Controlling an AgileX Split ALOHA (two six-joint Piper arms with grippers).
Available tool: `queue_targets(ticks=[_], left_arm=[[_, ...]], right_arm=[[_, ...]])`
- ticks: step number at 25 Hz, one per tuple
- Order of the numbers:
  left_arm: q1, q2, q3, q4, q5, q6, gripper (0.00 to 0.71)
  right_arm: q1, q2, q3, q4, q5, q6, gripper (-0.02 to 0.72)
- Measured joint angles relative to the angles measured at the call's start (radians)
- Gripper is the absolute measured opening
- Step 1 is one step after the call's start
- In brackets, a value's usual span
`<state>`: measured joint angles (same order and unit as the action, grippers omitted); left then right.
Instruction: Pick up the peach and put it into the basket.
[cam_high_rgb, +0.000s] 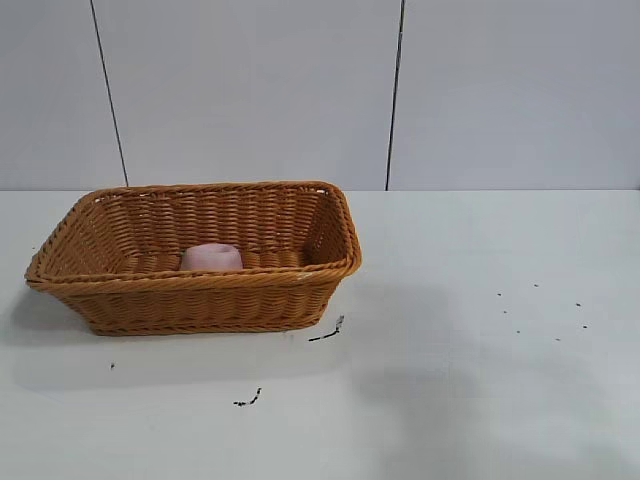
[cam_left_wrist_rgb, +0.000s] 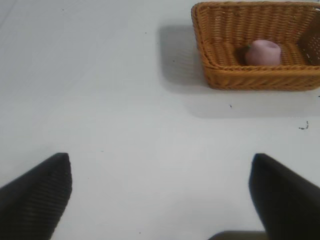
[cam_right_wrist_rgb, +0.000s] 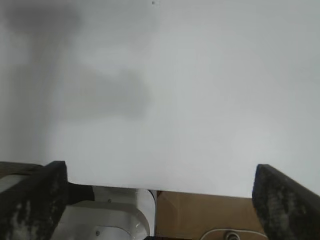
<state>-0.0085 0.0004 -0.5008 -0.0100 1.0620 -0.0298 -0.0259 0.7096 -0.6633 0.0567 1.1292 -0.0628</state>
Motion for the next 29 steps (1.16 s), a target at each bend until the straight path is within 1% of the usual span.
queue_targets(ticks=[4,7,14,29], left_arm=[[0.0,0.0,0.0,0.0,0.0,0.0,0.693],[0.0,0.0,0.0,0.0,0.0,0.0,0.693],[0.0,0.0,0.0,0.0,0.0,0.0,0.693],[0.0,0.0,0.0,0.0,0.0,0.0,0.693]], right_arm=[[0.0,-0.253,0.132,0.0,-0.037,0.001,0.696],[0.0,-0.423,0.156,0.003,-0.093,0.001,0.696],[0.0,-0.69,0.166,0.003,-0.101,0.002,0.696],[0.0,-0.714,0.166,0.003,-0.1,0.002,0.696]])
